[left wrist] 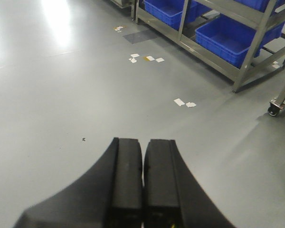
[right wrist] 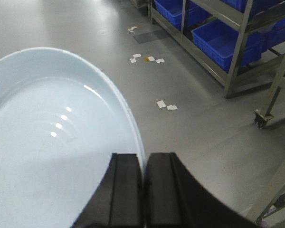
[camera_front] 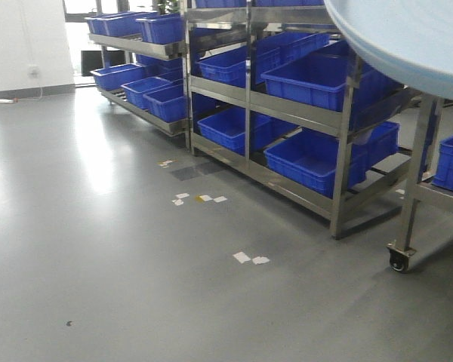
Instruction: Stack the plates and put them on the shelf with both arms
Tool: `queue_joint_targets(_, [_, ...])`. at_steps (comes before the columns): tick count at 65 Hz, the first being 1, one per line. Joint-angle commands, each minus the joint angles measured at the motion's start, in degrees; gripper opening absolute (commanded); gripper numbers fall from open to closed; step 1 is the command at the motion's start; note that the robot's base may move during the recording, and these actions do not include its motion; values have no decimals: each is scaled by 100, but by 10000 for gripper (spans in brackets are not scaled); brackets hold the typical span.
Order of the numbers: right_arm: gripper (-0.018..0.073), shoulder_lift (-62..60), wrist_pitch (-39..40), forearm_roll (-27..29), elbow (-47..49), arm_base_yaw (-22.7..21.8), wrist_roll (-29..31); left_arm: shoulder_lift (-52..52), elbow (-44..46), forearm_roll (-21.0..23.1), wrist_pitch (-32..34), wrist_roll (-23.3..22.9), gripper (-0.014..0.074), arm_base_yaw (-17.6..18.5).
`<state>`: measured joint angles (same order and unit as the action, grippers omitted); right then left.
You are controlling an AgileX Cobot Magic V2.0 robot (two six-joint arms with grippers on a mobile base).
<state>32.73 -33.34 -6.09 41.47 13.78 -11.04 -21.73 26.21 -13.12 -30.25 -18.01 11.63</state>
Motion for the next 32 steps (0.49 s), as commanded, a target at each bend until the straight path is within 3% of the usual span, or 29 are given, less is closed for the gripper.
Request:
queue_joint_targets(1, [22,30,560,-51,188,-43,11,-86,163,-44,479,-38,83,-10])
queue_joint_targets(32, [22,9,549,-51,188,-43,11,-86,163,-44,479,-28,83,-10])
